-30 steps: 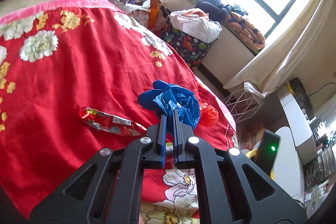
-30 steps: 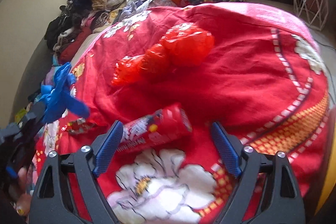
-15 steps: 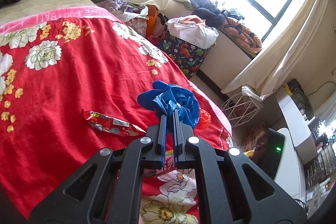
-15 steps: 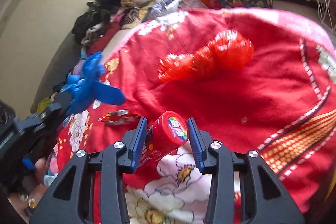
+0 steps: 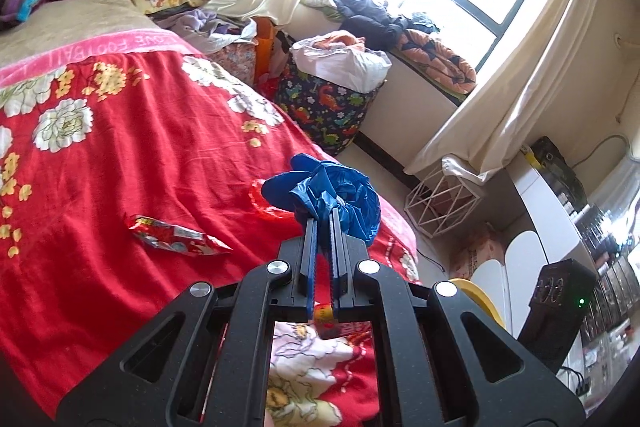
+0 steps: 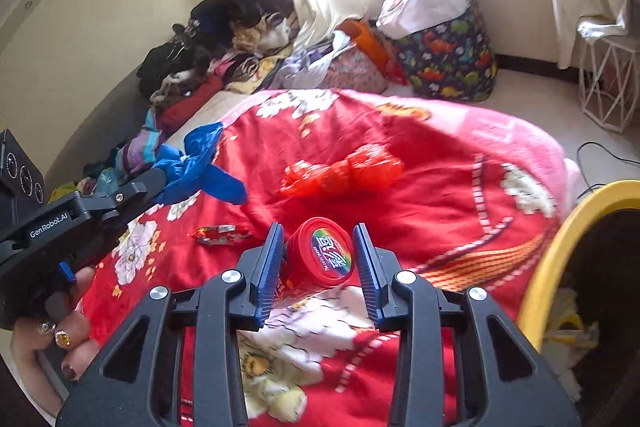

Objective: Collect trash
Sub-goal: 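Carry the red can with the right tool while the left tool carries the blue bag toward the bin, then open the right tool while the left tool opens, dropping can and bag into the bin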

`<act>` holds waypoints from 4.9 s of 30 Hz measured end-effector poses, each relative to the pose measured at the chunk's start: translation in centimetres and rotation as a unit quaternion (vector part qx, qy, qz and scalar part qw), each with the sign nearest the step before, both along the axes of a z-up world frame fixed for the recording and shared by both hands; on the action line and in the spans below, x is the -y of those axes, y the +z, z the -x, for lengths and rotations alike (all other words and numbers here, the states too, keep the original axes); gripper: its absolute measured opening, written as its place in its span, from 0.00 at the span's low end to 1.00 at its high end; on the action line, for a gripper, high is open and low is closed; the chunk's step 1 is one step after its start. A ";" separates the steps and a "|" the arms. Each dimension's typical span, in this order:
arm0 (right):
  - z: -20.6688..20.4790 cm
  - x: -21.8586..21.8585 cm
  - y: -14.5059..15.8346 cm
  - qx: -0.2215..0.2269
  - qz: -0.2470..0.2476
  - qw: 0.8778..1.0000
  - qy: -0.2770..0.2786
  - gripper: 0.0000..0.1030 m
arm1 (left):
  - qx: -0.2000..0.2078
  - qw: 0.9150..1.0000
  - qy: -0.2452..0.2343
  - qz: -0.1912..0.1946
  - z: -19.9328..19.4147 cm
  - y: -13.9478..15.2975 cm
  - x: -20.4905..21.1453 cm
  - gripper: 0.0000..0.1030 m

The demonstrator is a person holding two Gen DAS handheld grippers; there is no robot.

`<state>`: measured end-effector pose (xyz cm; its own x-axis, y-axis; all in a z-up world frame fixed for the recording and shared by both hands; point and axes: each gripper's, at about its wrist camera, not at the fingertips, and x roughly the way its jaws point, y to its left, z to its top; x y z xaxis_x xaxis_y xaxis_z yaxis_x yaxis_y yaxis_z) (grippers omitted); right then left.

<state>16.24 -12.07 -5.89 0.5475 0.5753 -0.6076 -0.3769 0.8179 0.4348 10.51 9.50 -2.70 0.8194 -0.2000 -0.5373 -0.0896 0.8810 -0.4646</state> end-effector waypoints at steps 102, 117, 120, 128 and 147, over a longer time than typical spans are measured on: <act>5.2 25.8 -0.6 0.020 0.036 0.957 -0.286 0.31 | -0.025 0.960 -0.259 -0.100 0.3 -2.1 23.1 0.02; 4.8 26.6 -1.9 0.004 0.041 0.956 -0.291 0.31 | -0.057 0.949 -0.287 -0.115 0.2 -4.6 25.7 0.02; 4.8 26.8 -2.1 0.001 0.041 0.955 -0.293 0.31 | -0.064 0.946 -0.294 -0.117 0.2 -5.2 26.2 0.02; 4.8 27.0 -2.3 -0.001 0.043 0.954 -0.298 0.31 | -0.086 0.937 -0.317 -0.120 0.1 -6.7 27.5 0.02; 5.3 27.9 -1.9 -0.003 0.029 0.947 -0.318 0.57 | -0.113 0.933 -0.322 -0.115 -0.3 -7.9 27.8 0.49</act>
<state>10.89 -39.98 -7.75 0.7695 0.0947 -0.6316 0.2031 0.9013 0.3826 10.79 -18.31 -10.58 0.4294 -0.4701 -0.7712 0.4208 0.8597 -0.2897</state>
